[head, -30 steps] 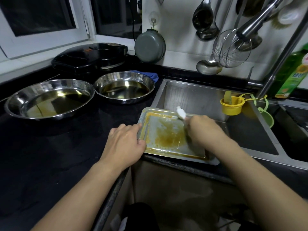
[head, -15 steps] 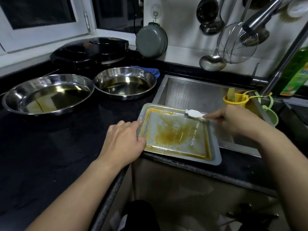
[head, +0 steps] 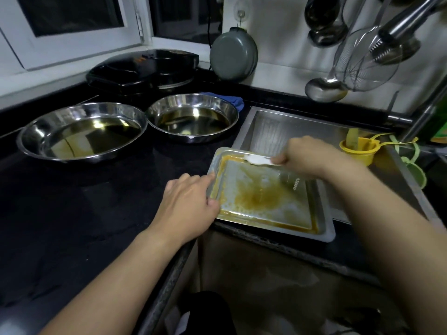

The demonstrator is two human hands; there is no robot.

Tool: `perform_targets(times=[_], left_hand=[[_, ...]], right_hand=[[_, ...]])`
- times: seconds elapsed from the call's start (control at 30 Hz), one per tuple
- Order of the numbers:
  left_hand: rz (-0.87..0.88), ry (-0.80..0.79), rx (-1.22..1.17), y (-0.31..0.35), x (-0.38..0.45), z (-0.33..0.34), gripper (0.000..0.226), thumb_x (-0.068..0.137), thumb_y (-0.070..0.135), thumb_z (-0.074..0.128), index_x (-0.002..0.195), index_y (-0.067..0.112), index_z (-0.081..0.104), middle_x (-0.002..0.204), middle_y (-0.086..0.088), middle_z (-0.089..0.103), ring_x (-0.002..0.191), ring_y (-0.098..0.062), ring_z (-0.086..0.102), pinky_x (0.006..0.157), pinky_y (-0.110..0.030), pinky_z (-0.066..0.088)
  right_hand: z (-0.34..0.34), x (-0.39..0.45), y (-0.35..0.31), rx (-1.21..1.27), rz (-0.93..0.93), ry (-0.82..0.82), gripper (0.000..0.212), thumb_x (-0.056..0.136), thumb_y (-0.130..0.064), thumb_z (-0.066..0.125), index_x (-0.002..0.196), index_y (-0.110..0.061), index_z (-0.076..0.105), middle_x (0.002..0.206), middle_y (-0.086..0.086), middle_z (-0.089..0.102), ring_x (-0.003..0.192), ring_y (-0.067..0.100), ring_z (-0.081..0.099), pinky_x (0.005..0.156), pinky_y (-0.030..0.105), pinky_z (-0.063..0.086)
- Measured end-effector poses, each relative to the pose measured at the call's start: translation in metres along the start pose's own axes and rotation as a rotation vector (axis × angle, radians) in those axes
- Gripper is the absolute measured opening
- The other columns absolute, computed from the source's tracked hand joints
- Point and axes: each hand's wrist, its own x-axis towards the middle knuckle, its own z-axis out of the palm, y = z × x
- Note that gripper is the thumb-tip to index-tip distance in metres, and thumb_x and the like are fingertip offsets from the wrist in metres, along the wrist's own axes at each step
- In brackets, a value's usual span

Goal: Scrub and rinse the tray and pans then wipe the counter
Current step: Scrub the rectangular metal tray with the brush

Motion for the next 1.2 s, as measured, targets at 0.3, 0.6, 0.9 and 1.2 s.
perform_targets(times=[0.3,0.6,0.9,1.2], left_hand=[[-0.005,0.017,-0.006,-0.001,0.0,-0.001,0.064,0.093,0.029,0.051,0.156,0.024,0.04,0.104,0.008,0.06,0.105,-0.015,0.047,0.106,-0.035,0.032],[0.001,0.003,0.032,0.001,-0.001,-0.002,0.065,0.094,0.031,0.048,0.158,0.025,0.036,0.101,0.01,0.055,0.106,-0.015,0.046,0.107,-0.034,0.03],[-0.022,-0.014,-0.016,0.002,-0.001,-0.002,0.062,0.096,0.029,0.046,0.158,0.026,0.036,0.098,0.012,0.052,0.103,-0.014,0.045,0.107,-0.033,0.028],[-0.04,-0.049,-0.053,0.002,-0.001,-0.005,0.064,0.097,0.028,0.045,0.16,0.028,0.032,0.095,0.012,0.054,0.101,-0.011,0.043,0.11,-0.032,0.027]], right_hand=[[0.021,0.005,0.006,-0.097,-0.189,0.121,0.042,0.104,-0.028,0.044,0.14,-0.046,0.054,0.117,0.006,0.063,0.102,0.033,0.062,0.073,0.039,0.046],[0.026,0.007,-0.024,-0.174,-0.303,0.285,0.047,0.103,-0.024,0.039,0.143,-0.044,0.05,0.099,0.001,0.054,0.088,0.029,0.059,0.067,0.035,0.037],[0.031,-0.051,-0.029,-0.055,-0.468,0.095,0.081,0.087,-0.058,-0.003,0.136,-0.034,0.058,0.096,-0.007,0.057,0.09,0.018,0.058,0.077,0.036,0.05],[0.017,0.005,-0.026,-0.086,-0.18,0.158,0.033,0.104,-0.033,0.045,0.123,-0.021,0.069,0.109,0.01,0.067,0.089,0.032,0.061,0.071,0.036,0.043]])
